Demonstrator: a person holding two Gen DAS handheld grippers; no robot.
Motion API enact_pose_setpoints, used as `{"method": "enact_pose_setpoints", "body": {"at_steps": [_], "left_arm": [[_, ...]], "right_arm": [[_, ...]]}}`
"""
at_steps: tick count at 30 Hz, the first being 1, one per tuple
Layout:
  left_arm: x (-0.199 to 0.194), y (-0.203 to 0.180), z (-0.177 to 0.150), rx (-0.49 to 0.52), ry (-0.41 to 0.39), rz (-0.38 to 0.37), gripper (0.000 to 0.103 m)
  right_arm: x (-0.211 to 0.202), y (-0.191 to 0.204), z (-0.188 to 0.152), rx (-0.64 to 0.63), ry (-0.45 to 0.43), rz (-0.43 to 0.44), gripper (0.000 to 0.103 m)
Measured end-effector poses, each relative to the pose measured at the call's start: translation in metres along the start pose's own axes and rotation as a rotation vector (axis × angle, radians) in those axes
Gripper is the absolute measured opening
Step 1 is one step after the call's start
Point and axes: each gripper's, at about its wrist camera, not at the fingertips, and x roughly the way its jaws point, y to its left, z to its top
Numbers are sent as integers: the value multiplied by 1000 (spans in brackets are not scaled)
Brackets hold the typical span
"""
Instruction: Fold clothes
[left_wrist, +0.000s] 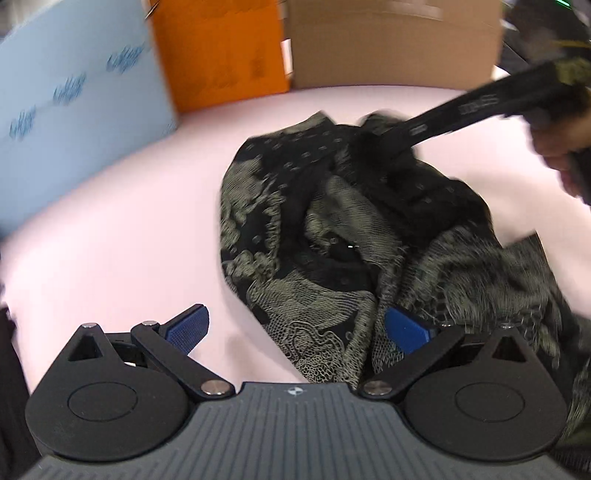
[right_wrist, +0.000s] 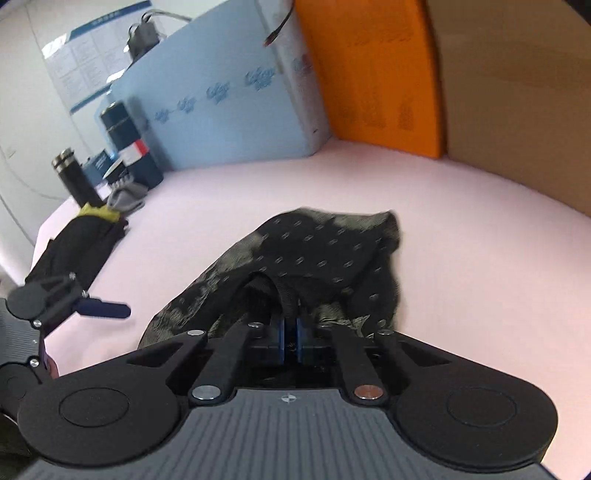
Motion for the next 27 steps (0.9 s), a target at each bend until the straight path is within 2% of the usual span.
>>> {"method": "enact_pose_setpoints", "body": {"at_steps": [3, 7, 12, 15, 16, 18, 19, 21, 23, 24, 25, 26, 27], "left_arm": [[2, 3, -2, -26, 18, 6, 103], [-3, 6, -6, -43, 12, 18, 103], [-13, 10, -7, -76, -27, 35, 103], [-13, 9, -7, -66, -23, 57, 103], [-12, 8, -8, -58, -18, 66, 103], [-11, 6, -9, -50, -7, 69, 103], [-11, 5, -10, -48, -2, 65, 103], [-12, 4, -11, -38, 0, 45, 103], [-12, 2, -11, -28, 1, 20, 101], [-12, 1, -12, -31, 6, 5, 92], [-13, 1, -12, -33, 12, -10, 84], [-13, 0, -13, -36, 17, -24, 65], [-14, 0, -13, -43, 17, -42, 53]], "right_arm": [[-27, -17, 2, 29, -44, -49, 6], [-72, -49, -9, 100, -97, -178, 6], [-136, -95, -42, 294, -195, -453, 6], [-165, -109, -65, 371, -209, -585, 6], [-171, -111, -72, 392, -208, -626, 9], [-178, -110, -82, 411, -196, -682, 26], [-181, -107, -86, 404, -199, -696, 42], [-183, -96, -90, 358, -212, -740, 46], [-182, -83, -90, 314, -244, -739, 46], [-182, -76, -89, 293, -261, -737, 47], [-181, -69, -90, 268, -282, -698, 54], [-177, -61, -88, 235, -292, -638, 70], [-172, -55, -86, 196, -293, -577, 77]]}}
